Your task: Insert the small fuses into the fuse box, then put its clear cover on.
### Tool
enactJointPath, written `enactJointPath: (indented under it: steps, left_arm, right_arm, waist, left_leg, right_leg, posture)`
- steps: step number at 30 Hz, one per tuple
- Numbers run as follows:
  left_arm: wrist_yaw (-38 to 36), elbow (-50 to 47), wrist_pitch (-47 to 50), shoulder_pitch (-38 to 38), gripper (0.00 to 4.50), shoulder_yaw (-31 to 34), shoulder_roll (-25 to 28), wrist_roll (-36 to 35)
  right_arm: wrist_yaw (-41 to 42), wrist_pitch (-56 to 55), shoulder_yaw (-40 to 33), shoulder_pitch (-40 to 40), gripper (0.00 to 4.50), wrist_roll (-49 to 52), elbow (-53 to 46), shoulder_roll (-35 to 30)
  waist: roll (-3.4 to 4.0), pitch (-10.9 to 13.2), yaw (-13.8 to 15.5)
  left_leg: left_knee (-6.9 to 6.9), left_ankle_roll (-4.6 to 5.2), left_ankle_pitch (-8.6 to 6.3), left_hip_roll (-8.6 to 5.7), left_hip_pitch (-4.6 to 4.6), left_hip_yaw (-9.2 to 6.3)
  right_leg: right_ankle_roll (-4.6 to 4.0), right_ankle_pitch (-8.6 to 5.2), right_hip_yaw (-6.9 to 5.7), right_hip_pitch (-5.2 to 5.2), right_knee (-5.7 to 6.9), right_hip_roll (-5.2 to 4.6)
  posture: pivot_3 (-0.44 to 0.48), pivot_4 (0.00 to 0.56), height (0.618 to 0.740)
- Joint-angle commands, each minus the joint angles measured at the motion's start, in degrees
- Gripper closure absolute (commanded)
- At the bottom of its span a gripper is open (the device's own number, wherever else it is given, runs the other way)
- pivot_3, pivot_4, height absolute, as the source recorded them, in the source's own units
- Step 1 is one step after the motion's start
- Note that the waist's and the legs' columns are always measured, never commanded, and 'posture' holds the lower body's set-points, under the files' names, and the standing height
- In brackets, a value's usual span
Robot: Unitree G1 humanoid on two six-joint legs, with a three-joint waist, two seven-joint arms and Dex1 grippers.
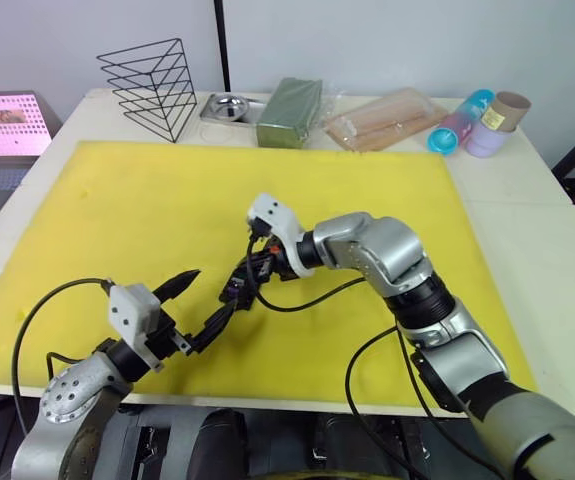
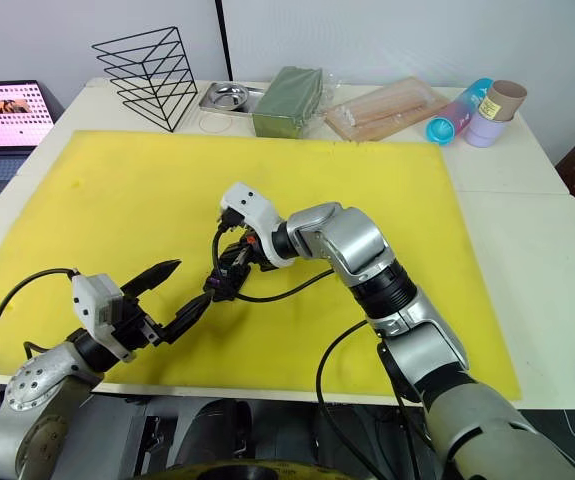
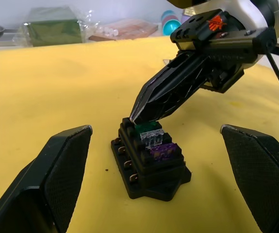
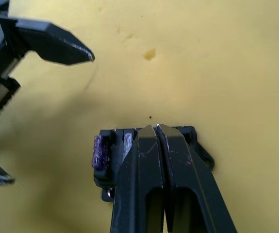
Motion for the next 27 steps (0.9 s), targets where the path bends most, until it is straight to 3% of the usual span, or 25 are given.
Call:
enactJointPath:
  steps: [1,14,23,27]
  left_arm:
    - [0.03,-0.93,-0.94,-0.37,0.00,-0.07,0.24,0.11]
    - [-0.12,-0.73,-0.87,-0.84,0.00,-0.38,0.24,0.24]
    - [-0.33,-0.66,-1.10,-0.46,0.00,-0.32,0.49,0.36]
    - [-0.54,-0.64,-1.28,-0.22,0.00,-0.30,0.57,0.43]
  right_arm:
    - [-0.91,1.94,-0.26,-0.48,4.47,0.58,0.83,0.32]
    - [-7.27,14.03,-11.68,-1.33,4.47,5.51,7.10,6.55]
    - [-4.09,7.56,-5.82,-1.46,4.47,6.32,-0.63,2.79]
    - [-3.23,8.93,-8.72,-3.06,4.47,9.72,-4.11,3.25]
  waist:
    - [0.00,0.00,0.00]
    - [0.01,0.00,-0.02]
    - [0.01,0.00,-0.06]
    - [0.01,0.00,-0.06]
  left_leg:
    - [0.00,0.00,0.00,0.00,0.00,0.00]
    - [0.00,0.00,0.00,0.00,0.00,0.00]
    - [0.00,0.00,0.00,0.00,-0.02,-0.01]
    - [0.00,0.00,0.00,0.00,-0.05,-0.02]
  right_leg:
    - [0.00,0.00,0.00,0.00,0.00,0.00]
    - [0.00,0.00,0.00,0.00,0.00,0.00]
    - [0.00,0.00,-0.01,-0.01,-0.01,0.00]
    - [0.00,0.00,-0.01,-0.03,-0.01,0.00]
  posture:
    - [0.000,0.150,0.740]
    - [0.000,0.150,0.740]
    - [0.000,0.150,0.740]
    - [0.000,0.150,0.740]
